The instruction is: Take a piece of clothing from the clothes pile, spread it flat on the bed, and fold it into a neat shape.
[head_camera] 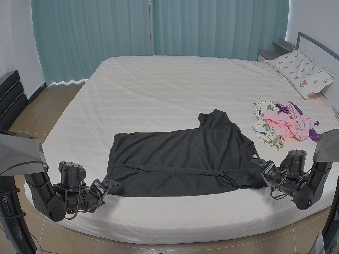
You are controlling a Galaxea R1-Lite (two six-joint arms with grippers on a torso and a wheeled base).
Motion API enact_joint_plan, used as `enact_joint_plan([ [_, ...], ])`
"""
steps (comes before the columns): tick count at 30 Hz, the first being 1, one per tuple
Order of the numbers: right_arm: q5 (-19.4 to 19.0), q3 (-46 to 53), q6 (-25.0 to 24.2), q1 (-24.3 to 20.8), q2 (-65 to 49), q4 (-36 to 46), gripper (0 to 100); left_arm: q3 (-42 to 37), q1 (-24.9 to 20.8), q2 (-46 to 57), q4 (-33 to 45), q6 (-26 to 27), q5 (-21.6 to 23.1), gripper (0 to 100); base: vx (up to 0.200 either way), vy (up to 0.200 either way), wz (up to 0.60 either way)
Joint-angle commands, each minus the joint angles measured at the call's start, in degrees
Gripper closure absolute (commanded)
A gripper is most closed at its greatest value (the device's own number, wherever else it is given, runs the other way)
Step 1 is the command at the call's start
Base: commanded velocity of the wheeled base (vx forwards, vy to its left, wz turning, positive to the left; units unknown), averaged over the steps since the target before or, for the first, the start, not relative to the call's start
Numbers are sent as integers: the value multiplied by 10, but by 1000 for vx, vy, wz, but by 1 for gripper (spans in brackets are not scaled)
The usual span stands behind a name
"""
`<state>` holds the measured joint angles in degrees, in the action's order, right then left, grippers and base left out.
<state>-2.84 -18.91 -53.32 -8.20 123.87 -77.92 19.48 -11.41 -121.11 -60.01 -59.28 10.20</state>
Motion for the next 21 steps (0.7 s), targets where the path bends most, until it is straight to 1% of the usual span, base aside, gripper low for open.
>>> enact_joint_plan([
  [1, -1, -24, 0, 6, -30, 8, 0, -1, 1, 0, 0, 0, 1, 0, 200, 0, 0],
  [8, -1, -25, -6, 8, 16, -12, 0, 1, 2, 4, 0, -3, 1, 0, 200, 0, 0],
  [12, -2, -3, -13, 10, 22, -37, 0, 0, 2, 23, 0, -2, -1, 0, 200, 0, 0],
  [16, -12, 5, -13, 10, 21, -51, 0, 1, 10, 32, 0, 1, -5, 0, 0, 0, 0],
  [20, -13, 6, -14, 7, 23, -51, 0, -2, 11, 54, 6, 12, -12, 0, 0, 0, 0],
  [21, -13, 7, -13, 6, 21, -51, 0, -4, 11, 62, 12, 35, -14, 0, 0, 0, 0],
])
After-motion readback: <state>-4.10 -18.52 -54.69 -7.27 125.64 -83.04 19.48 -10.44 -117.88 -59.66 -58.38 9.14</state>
